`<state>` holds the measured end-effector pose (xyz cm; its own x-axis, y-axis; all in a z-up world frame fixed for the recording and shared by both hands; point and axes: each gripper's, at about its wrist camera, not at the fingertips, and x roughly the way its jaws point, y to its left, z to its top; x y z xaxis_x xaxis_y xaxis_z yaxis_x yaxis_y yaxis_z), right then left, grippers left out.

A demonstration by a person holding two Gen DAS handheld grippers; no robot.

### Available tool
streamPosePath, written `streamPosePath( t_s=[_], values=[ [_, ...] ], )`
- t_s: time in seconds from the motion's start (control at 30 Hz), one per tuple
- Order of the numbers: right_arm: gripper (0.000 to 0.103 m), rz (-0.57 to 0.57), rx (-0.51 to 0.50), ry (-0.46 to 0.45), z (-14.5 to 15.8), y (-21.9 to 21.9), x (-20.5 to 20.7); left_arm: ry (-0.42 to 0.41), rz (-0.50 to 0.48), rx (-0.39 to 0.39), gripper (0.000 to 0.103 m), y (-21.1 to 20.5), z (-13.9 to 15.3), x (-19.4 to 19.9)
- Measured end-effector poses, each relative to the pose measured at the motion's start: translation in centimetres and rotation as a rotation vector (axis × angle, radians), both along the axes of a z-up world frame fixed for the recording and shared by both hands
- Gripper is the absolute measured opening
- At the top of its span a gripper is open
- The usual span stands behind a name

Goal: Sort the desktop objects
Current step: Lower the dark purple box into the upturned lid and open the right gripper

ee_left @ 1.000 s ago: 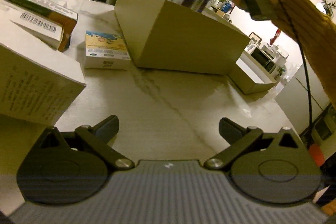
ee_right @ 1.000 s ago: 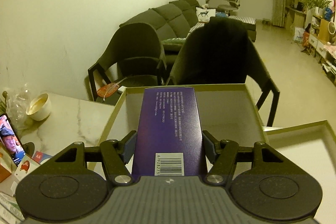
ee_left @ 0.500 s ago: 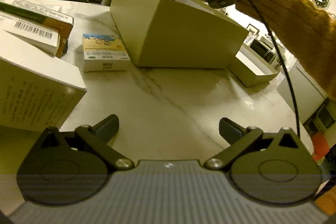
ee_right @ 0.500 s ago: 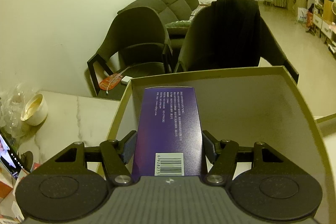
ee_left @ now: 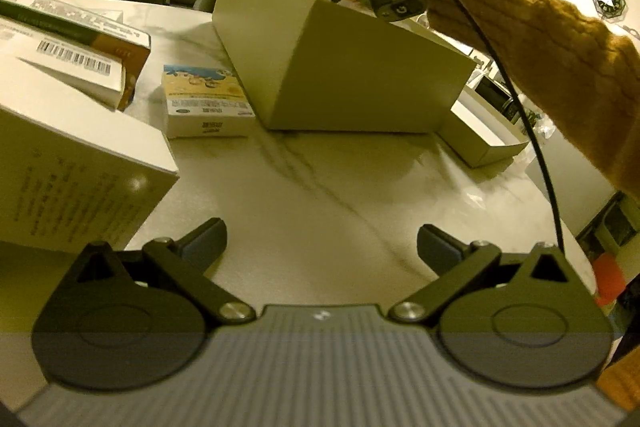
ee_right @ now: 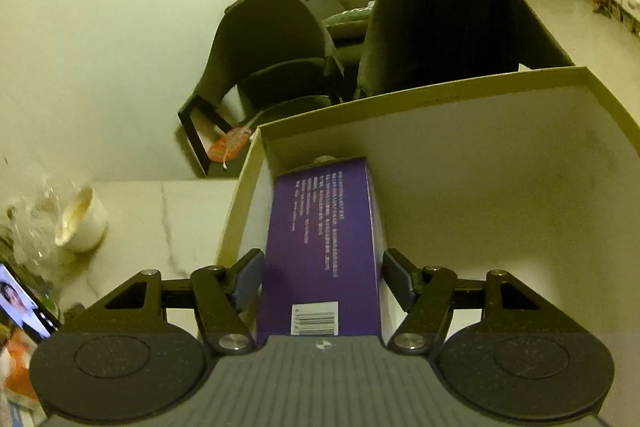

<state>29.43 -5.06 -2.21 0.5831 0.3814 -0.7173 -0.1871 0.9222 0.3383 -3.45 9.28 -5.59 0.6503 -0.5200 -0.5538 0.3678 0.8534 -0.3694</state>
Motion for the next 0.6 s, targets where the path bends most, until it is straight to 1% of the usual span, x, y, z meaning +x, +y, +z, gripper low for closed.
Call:
streamPosePath(
  t_s=[0.13, 0.27, 0.43, 0.6],
  values=[
    [0.069, 0.029, -0.006, -0.025, 0.9, -0.2, -0.3, 0.0, 0.013, -0.008, 0.103, 0.2, -0.1, 0.0],
    [0.069, 0.066, -0.009, -0.024, 1.3, -0.9, -1.1, -0.01, 0.016, -0.001, 0.103, 0.1, -0.2, -0.1],
    [0.069, 0.189, -0.005, -0.021, 1.5, -1.9, -2.7, -0.013, 0.024, 0.015, 0.103, -0.2, -0.1, 0.1],
    [0.069, 0.325, -0.056, -0.037, 1.8, -2.5, -4.3, -0.019, 0.036, 0.027, 0.103, -0.5, -0.1, 0.2]
  ],
)
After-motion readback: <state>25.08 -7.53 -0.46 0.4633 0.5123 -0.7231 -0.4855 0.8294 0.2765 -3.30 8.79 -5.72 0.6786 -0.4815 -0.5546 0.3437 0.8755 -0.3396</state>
